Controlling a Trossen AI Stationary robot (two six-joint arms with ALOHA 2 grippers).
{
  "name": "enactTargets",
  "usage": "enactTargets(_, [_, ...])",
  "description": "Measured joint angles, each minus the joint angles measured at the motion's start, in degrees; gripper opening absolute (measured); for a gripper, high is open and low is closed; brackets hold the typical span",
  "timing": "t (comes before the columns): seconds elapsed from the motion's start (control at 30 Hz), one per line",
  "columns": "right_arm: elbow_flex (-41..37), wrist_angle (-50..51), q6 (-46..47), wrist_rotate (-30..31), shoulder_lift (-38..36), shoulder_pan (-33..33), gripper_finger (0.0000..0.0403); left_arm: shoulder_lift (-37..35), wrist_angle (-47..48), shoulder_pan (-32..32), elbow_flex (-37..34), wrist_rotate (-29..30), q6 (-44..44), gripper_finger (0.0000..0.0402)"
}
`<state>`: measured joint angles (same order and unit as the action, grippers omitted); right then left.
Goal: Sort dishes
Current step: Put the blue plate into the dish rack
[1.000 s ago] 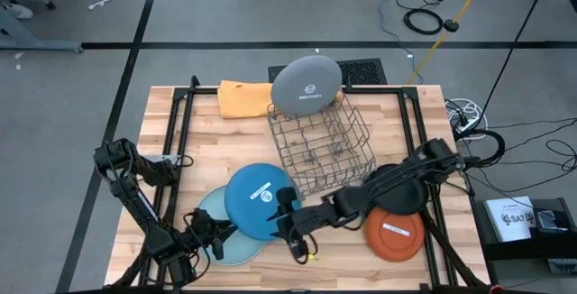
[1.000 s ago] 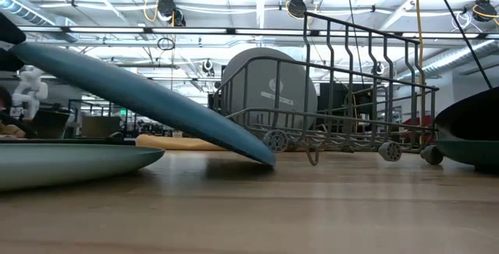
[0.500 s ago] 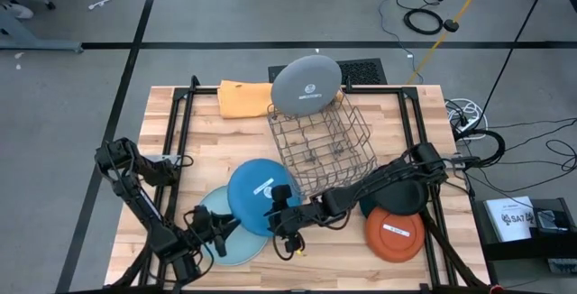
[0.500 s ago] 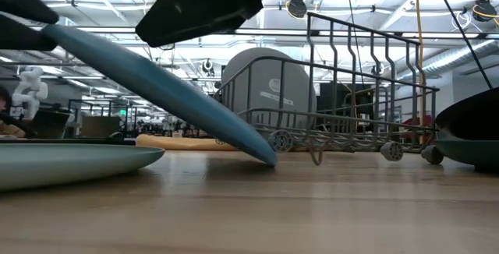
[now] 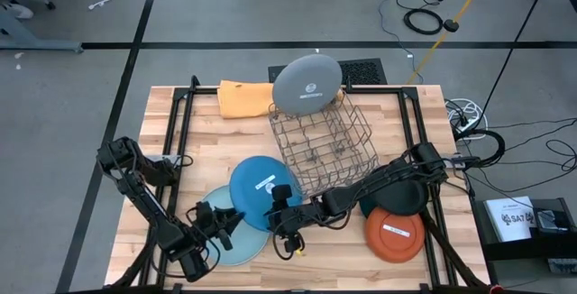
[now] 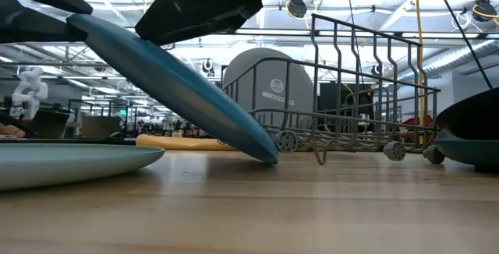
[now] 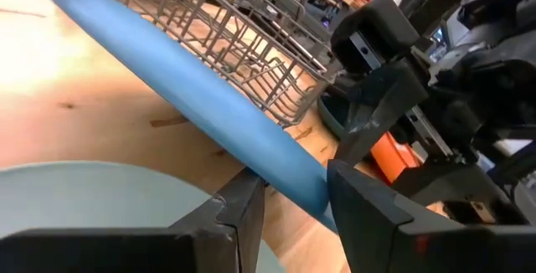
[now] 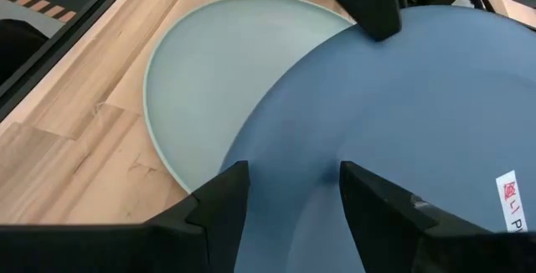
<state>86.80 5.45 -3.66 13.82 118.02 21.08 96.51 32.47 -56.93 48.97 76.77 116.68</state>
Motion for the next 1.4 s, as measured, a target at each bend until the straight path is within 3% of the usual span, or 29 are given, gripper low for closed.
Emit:
enactTargets(0.4, [0.0, -0.02, 0.0, 0.02, 0.0, 0.0, 0.0182, 0.0, -2.38, 0.6, 0.0, 1.75, 2.81, 0.0183])
enactTargets(0.77, [0.0, -0.07, 0.0, 0.02, -0.01, 0.0, 0.0182, 0.02, -2.48, 5.2, 0.0, 2.36, 0.99, 0.0182])
enactTargets(0.9, [0.0, -0.07, 0.0, 0.02, -0.02, 0.02, 0.0182, 0.0, -2.31, 6.21, 0.0, 2.32, 0.99, 0.0147])
enactTargets(1.13, [0.0, 0.13, -0.02, 0.0, -0.02, 0.0, 0.0182, 0.0, -1.77, 5.89, 0.04, 3.26, -1.04, 0.0023])
enactTargets(1.4, [0.0, -1.01, -0.78, -0.35, -0.02, 0.09, 0.0182, -0.11, -1.88, 3.01, 1.29, 2.88, -7.52, 0.0016])
